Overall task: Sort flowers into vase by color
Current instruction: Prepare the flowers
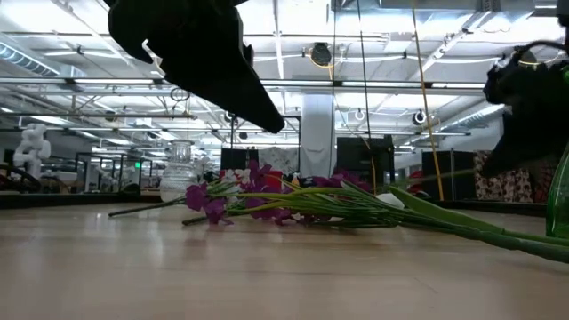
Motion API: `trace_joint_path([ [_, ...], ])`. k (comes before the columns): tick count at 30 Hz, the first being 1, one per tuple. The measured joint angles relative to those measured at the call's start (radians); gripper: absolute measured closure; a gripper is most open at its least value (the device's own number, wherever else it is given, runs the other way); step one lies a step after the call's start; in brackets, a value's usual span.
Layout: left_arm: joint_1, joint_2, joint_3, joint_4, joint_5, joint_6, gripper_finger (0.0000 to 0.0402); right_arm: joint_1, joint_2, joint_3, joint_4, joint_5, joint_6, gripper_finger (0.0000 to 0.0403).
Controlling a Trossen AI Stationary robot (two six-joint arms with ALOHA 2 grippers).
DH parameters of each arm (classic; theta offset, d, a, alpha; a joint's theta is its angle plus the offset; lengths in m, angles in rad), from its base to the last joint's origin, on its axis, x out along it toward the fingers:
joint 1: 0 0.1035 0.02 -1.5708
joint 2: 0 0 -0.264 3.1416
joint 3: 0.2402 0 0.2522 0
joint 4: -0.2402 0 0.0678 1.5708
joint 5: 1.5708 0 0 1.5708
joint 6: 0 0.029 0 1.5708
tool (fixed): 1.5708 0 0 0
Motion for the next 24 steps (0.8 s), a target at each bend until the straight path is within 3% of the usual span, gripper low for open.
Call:
trace_joint_path([
  [10,0.012,0.012,0.0,0.012,0.046,0.045,0.0148,-0.061,0.06,-0.1,0.298,-0.089,-0.158,0.0399],
  [18,0.061,0.015,0.0,0.006,0.051,0.177,0.0148,-0.076,0.098,-0.107,0.328,-0.104,-0.167,0.0379],
  [24,0.121,0.028,0.0,0.017,0.14,0.304,0.0148,-0.076,0.097,-0.107,0.338,-0.125,-0.167,0.0337],
])
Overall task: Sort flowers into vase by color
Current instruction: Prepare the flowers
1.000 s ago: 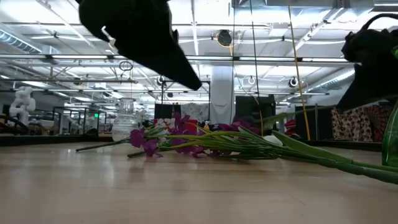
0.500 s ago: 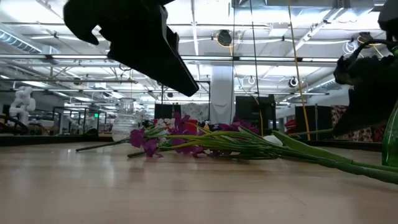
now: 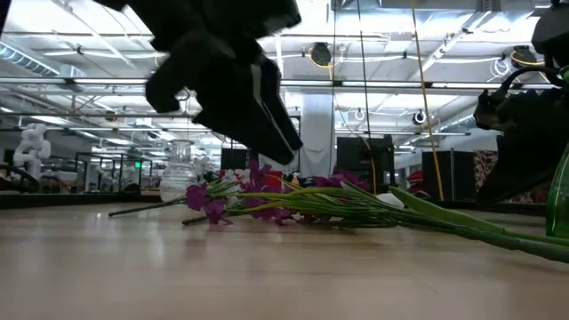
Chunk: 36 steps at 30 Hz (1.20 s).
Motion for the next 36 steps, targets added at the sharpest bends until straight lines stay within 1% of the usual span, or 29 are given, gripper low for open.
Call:
trace_joint_path([
  [2,0.018,0.003,0.0,-0.008,0.009,0.045,0.0148,0.0,0.0,0.0,0.003,-0.009,0.006,0.0318],
  [4,0.04,0.016,0.003,0.007,0.034,0.075,0.0148,0.0,-0.004,0.0,0.003,-0.018,0.008,0.03],
  [6,0.059,0.024,-0.001,-0.015,0.063,0.095,0.0148,0.0,-0.01,0.0,0.004,-0.033,0.01,0.0282],
  [8,0.076,0.041,0.001,0.011,0.086,0.113,0.0149,0.0,-0.023,0.0,0.002,-0.037,0.01,0.0267],
  [11,0.093,0.058,0.001,0.001,0.09,0.147,0.0158,0.0,-0.05,0.018,-0.015,-0.035,0.005,0.0252],
  [13,0.105,0.075,0.001,0.009,0.097,0.155,0.017,0.0,-0.076,0.045,-0.057,-0.031,-0.016,0.0247],
  [18,0.125,0.104,0.001,0.005,0.124,0.158,0.0215,0.001,-0.106,0.176,-0.231,0.001,-0.057,0.0248],
  [22,0.135,0.116,0.002,0.002,0.129,0.15,0.0262,0.002,-0.102,0.292,-0.306,0.028,-0.105,0.0252],
  [28,0.135,0.117,0.002,-0.008,0.12,0.134,0.0342,0.003,-0.076,0.422,-0.294,0.095,-0.224,0.0255],
  [31,0.135,0.117,0.002,-0.021,0.111,0.134,0.0381,0.003,-0.054,0.464,-0.26,0.104,-0.263,0.0255],
  [33,0.135,0.103,0.002,-0.05,0.11,0.13,0.0393,0.003,-0.036,0.476,-0.215,0.106,-0.286,0.0255],
  [36,0.133,0.07,0.002,-0.086,0.103,0.115,0.0388,0.002,0.008,0.477,-0.083,0.12,-0.332,0.0255],
])
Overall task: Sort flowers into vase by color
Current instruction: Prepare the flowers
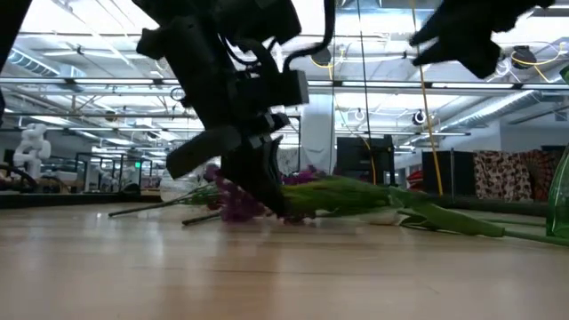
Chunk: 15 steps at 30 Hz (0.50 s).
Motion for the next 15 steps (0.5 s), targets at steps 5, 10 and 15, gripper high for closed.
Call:
trace_joint_path([
  [5,-0.019,-0.103,0.021,-0.125,-0.002,-0.041,0.0383,-0.002,0.111,0.002,0.226,-0.021,-0.1,0.0255],
  [10,-0.039,-0.198,0.063,-0.261,0.005,-0.082,0.0383,-0.003,0.238,0.103,0.248,-0.116,-0.156,0.0254],
  [15,-0.066,-0.243,0.119,-0.312,0.004,-0.097,0.0383,-0.01,0.378,0.283,0.175,-0.241,-0.207,0.0254],
])
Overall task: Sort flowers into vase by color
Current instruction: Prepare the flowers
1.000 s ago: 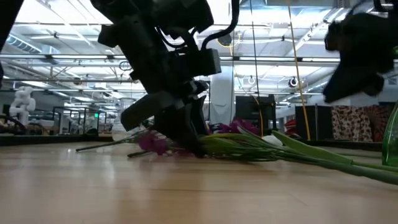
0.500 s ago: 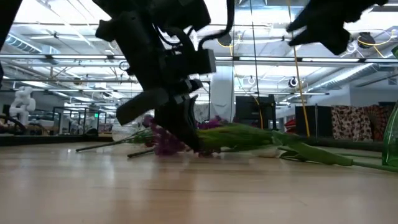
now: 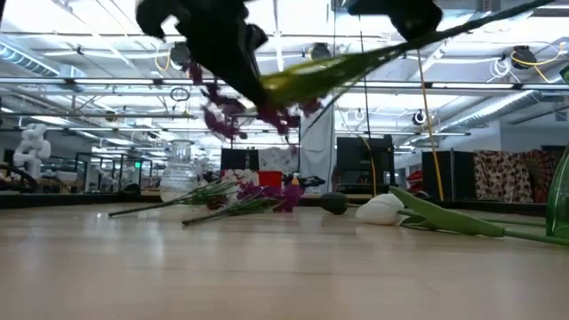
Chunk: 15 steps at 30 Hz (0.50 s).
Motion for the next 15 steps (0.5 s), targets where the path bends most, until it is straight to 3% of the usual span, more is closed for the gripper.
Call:
trace_joint_path([
  [7,-0.02,0.0,0.02,-0.006,-0.005,-0.001,0.0382,-0.009,0.185,0.286,-0.481,0.053,0.053,0.0221],
  [15,-0.025,0.0,0.021,-0.028,-0.024,-0.026,0.0382,-0.013,0.319,0.369,-0.531,0.058,0.014,0.0157],
])
